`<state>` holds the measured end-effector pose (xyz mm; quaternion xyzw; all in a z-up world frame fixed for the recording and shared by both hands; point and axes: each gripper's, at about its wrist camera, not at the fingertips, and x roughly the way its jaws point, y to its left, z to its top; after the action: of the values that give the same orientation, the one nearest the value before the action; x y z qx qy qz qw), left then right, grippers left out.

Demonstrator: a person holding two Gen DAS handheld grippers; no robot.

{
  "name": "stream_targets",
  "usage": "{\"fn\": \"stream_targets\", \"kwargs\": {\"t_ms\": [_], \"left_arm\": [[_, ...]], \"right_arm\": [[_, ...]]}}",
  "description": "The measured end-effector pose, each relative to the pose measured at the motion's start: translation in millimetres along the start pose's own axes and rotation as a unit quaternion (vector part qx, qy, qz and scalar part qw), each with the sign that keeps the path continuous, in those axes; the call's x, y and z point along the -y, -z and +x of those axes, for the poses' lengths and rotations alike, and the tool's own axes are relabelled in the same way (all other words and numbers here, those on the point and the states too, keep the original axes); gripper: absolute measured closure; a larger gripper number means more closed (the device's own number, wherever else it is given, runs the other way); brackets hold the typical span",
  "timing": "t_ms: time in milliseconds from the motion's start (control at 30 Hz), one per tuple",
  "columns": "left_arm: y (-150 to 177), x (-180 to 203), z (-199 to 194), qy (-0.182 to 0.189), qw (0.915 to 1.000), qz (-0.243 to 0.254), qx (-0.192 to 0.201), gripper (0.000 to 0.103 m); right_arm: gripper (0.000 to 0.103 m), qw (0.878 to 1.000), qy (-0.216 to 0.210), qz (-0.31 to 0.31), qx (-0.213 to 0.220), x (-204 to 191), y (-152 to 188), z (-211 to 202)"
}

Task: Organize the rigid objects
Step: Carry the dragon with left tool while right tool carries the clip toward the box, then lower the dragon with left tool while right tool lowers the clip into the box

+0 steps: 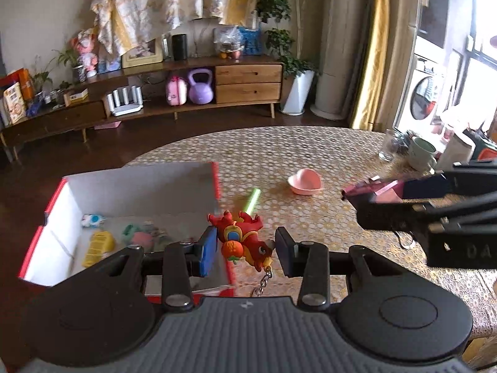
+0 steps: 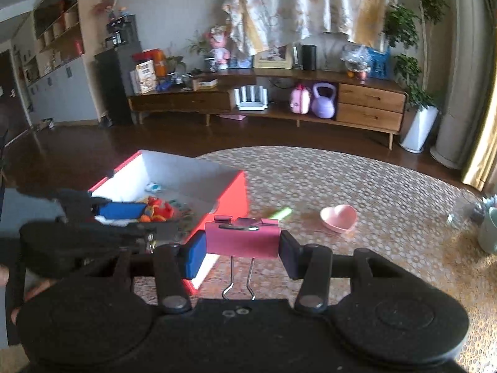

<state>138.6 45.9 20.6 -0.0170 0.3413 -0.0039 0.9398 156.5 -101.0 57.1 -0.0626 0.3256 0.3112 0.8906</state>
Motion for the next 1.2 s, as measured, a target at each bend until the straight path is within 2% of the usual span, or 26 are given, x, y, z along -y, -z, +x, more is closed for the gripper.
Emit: {"fn": "stream_targets", "kwargs": {"t_ms": [333,667,967,1200], "left_arm": [[-11,-73,-8,-0.036,0.9991,-0.022,-0.001,0.063],[-28,-136,8,-0.075,0.9966,-0.032,-0.007,0.063],[-33,-180,61,-0.095,0.9932,-0.054,-0.041,0.063],[-37,-191,108,-0.099,0.9914,-0.054,-0.065,0.063]], "right_arm": [[0.054,0.999,-0.023,-0.036,-0.009,-51,-14,26],[0.054,0.997,-0.035,-0.066,-0.031,-89,-22,73],[0.054,0.993,-0.042,-0.088,-0.064,-110,-20,133],[0.054,0.988,-0.037,-0.110,-0.099,-116,-17,182]]}}
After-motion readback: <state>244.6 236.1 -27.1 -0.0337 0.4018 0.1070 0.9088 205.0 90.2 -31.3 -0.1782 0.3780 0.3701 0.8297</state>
